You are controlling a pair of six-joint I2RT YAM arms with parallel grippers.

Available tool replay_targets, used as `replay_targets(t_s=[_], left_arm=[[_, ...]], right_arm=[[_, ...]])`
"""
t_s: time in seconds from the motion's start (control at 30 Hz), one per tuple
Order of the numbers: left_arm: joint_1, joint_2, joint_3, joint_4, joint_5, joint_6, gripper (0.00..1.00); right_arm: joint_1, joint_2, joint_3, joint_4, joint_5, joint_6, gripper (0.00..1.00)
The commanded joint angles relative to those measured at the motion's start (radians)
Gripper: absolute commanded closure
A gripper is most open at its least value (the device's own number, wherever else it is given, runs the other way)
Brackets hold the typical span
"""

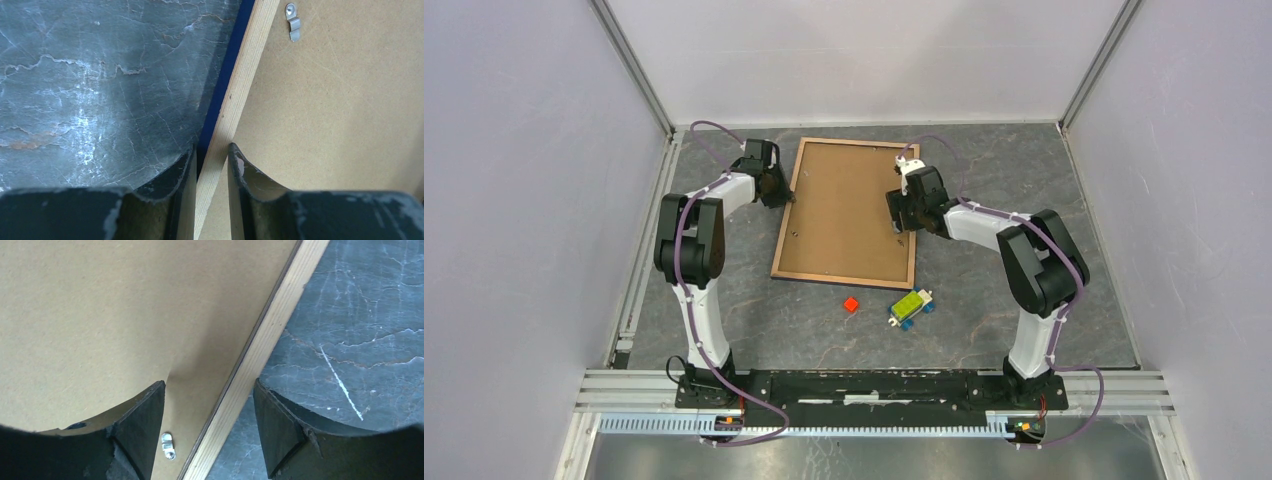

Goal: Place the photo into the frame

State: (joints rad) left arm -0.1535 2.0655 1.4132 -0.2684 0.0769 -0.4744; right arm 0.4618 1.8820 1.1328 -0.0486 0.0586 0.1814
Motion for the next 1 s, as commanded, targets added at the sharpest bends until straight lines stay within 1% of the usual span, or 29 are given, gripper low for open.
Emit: replay_targets(t_s=[0.0, 0.13, 0.27, 0.6, 0.7, 0.73, 0.83, 0.97], left_arm=[[0.007, 0.035, 0.02, 0.006, 0.003, -0.062, 0.98], [0.009, 0.036, 0.019, 0.007, 0.006, -0.062, 0.98], [0.009, 0.036, 0.02, 0.008, 0.008, -0.062, 0.98], [0.009, 0.045, 0.031, 0.003, 0.012, -0.057, 0.98], [0.009, 0.045, 0.031, 0.004, 0.013, -0.058, 0.98], [0.009, 0.045, 0.031, 0.003, 0.012, -0.058, 0.98], [0.009, 0.045, 0.029, 0.003, 0.014, -0.058, 0.98], [0.009, 0.046, 0.032, 0.002, 0.012, -0.058, 0.98]], right_arm=[[0.028, -0.071, -0.032, 0.014, 0.007, 0.003, 0.3], [0.034, -0.099, -0.137, 0.041, 0.016, 0.019, 0.31], [0.046, -0.1, -0.139, 0.011, 0.005, 0.007, 0.35], [0.068, -0.134, -0.18, 0.01, -0.008, 0.004, 0.36], [0.069, -0.127, -0.178, 0.009, 0.017, 0.004, 0.36], [0.068, -0.117, -0.172, 0.008, 0.018, 0.004, 0.37], [0.07, -0.088, -0.144, -0.02, 0.014, 0.007, 0.45], [0.07, -0.092, -0.142, -0.03, 0.023, 0.011, 0.53]])
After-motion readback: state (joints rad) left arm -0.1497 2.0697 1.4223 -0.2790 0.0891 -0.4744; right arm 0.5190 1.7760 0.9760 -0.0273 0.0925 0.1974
